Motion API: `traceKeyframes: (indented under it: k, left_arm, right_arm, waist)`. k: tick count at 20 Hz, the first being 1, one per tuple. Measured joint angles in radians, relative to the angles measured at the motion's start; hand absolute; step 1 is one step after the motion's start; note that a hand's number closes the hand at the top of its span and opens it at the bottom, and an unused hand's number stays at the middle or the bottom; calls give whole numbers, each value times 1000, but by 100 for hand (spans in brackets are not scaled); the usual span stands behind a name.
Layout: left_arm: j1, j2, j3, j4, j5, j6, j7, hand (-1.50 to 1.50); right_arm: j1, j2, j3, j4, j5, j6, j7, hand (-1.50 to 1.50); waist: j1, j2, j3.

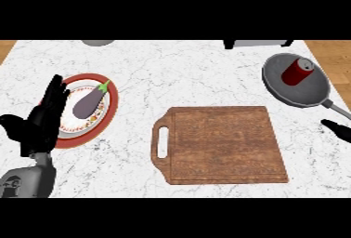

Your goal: Pick the can from the cutting board and place it in the pan

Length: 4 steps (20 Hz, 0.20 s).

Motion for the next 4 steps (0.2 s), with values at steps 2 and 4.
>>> traceKeyframes:
  k: [2, 4]
  left_arm:
    - [6, -2, -3, -6, -2, 1, -2, 0]
    - [0, 0, -5, -18, 7, -10, 12, 0]
  right_arm:
    - [73, 55, 21, -127, -4, 19, 45, -150]
    - [139, 104, 46, -272, 4, 23, 114, -150]
  waist:
    - [2, 2, 0]
    - [13, 6, 1]
